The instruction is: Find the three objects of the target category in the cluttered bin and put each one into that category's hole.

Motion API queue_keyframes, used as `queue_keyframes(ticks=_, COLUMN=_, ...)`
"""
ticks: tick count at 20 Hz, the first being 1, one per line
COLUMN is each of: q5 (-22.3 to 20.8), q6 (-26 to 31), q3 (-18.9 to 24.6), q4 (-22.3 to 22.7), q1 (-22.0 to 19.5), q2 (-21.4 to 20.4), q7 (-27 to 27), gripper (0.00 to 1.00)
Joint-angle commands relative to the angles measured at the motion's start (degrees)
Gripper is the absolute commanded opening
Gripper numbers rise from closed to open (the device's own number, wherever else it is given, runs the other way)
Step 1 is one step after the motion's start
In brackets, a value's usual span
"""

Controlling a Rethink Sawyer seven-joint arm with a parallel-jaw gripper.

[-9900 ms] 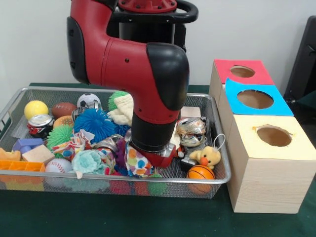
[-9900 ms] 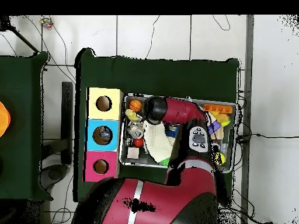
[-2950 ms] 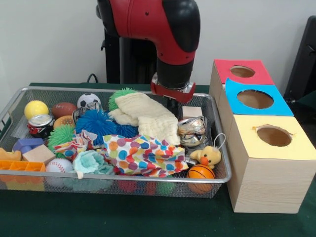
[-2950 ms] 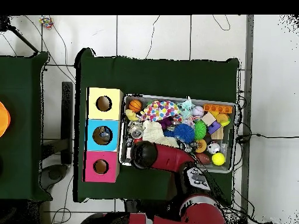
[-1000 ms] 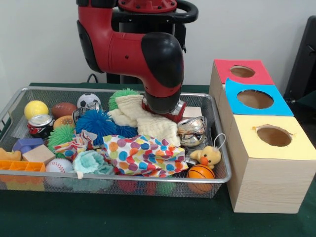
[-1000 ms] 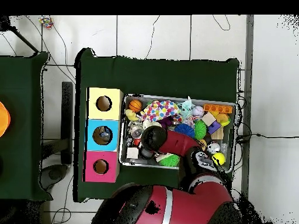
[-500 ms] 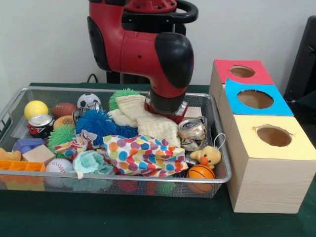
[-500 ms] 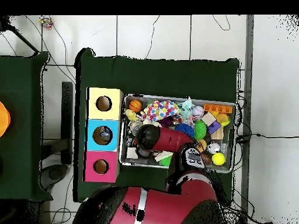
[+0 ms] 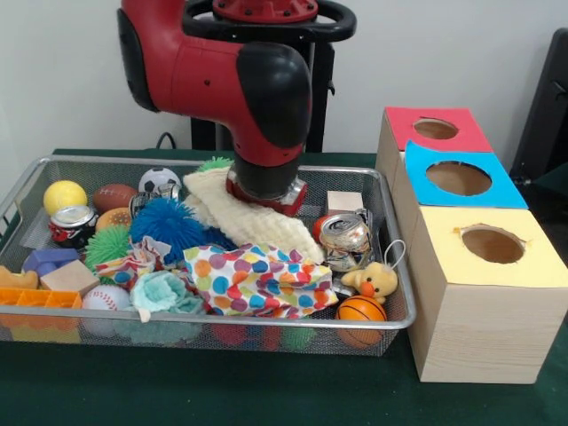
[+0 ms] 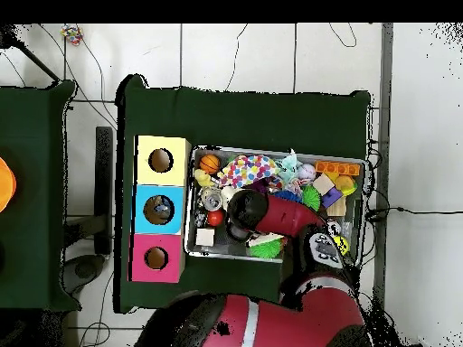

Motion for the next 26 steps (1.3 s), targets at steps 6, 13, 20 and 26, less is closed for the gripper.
queue_keyframes(ticks=6, q5=1.0, q6=1.0, q3=2.9, q4=-6.2, q1=-4.8, q2=-7.0, q7=2.2, gripper=0.0)
queue_keyframes(ticks=13, q5=-1.3, q6=-3.1, q3=3.4, q4=-8.8, q1=-7.0, q2=-6.2, q7=-0.2, gripper=0.0)
queue_keyframes(ticks=20, q5=-4.4, q6=-10.2, q3=5.5, q4=-15.5, q1=-10.8, q2=-0.7, q7=-3.8, gripper=0.0)
queue_keyframes(ticks=26, q5=-7.8, q6=-16.5, q3=9.6, q4=-22.3, q1=-14.7, q2=5.9, q7=-7.1, gripper=0.0)
